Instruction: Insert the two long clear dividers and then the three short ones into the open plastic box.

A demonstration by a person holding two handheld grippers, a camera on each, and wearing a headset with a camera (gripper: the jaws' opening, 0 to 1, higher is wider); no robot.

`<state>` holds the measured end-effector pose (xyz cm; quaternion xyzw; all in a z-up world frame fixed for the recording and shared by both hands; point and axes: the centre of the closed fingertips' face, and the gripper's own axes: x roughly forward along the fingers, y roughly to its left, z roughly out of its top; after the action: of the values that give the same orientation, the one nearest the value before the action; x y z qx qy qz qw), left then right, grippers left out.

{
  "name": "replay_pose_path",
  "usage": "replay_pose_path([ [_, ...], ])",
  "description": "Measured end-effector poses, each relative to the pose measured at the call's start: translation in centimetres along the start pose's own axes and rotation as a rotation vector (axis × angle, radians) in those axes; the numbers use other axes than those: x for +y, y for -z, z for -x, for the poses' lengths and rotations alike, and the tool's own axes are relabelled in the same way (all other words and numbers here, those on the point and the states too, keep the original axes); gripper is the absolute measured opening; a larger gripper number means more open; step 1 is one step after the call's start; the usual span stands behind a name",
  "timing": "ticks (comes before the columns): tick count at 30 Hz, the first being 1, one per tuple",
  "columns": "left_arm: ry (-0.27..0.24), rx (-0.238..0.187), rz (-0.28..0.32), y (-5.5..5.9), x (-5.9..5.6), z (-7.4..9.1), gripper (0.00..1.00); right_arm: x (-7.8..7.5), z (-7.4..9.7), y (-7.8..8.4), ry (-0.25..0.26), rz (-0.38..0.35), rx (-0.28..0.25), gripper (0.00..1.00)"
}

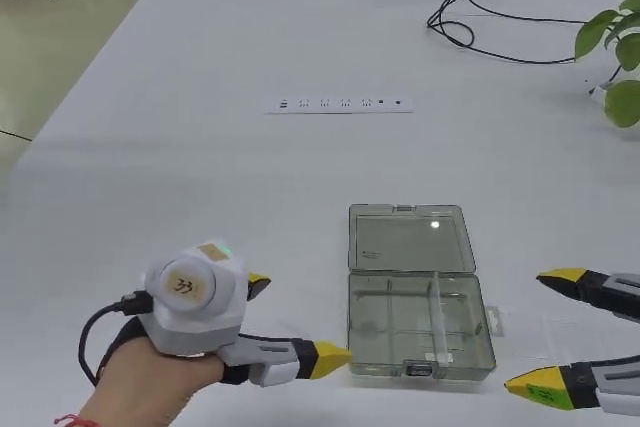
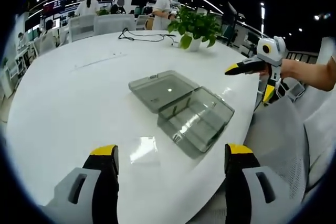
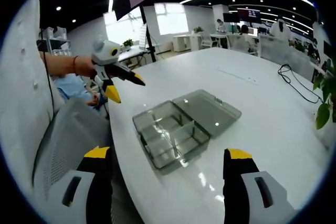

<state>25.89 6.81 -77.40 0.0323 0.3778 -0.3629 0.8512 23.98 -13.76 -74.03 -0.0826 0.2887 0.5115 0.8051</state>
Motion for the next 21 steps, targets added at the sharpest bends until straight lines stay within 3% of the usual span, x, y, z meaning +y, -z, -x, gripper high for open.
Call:
replay_pose_path([
  [3,-0.022,0.026,0.008,0.7,0.6,-0.4,0.79,-0.1,0.2,0.2,0.002,-0.006,-0.012,0.88],
  [8,-0.072,0.11,0.007,2.4,1.6,-1.1,0.75,-0.1,0.4,0.4,0.004,-0.008,-0.024,0.87],
  [9,-0.087,0.149,-0.003,3.0,1.8,-1.1,0.73,-0.1,0.4,0.4,0.005,-0.012,-0.029,0.87],
  [21,-0.142,0.27,0.025,5.8,2.9,-2.9,0.57,-0.3,0.5,0.4,0.014,-0.024,-0.057,0.87],
])
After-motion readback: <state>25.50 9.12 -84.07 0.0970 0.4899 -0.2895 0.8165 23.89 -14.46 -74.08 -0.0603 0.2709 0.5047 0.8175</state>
